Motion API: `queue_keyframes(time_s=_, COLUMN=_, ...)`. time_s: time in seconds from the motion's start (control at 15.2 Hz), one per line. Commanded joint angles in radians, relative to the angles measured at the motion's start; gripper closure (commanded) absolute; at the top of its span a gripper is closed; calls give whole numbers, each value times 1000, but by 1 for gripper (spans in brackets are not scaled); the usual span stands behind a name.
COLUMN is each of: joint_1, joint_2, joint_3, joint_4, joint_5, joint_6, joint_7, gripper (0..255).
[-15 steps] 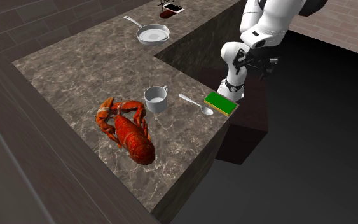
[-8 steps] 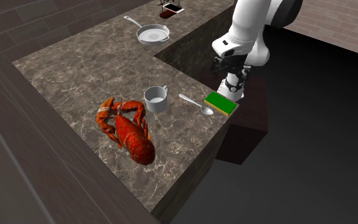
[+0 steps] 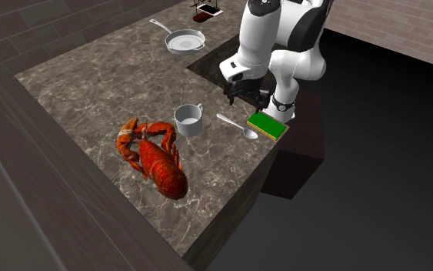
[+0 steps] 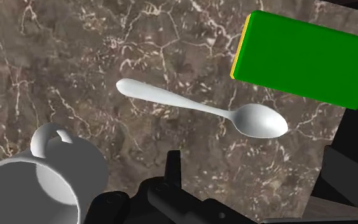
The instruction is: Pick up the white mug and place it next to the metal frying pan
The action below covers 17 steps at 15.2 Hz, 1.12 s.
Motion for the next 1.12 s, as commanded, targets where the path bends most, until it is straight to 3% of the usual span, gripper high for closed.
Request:
queue_keyframes(time_s=0.0, joint_1=-12, joint_2=57, joint_3=-37, joint_4=40, joint_5=-5, joint_6=18, joint_7=-43, gripper=0)
queue_keyframes(time_s=0.66, joint_1=-70, joint_2=388, joint_3=-186, joint_4=281, joint_5=59, joint_6=90, joint_7=-250, gripper=0)
queue_keyframes(time_s=1.06, joint_1=-78, joint_2=409, joint_3=-193, joint_4=232, joint_5=65, joint_6=158, joint_7=-259, gripper=0)
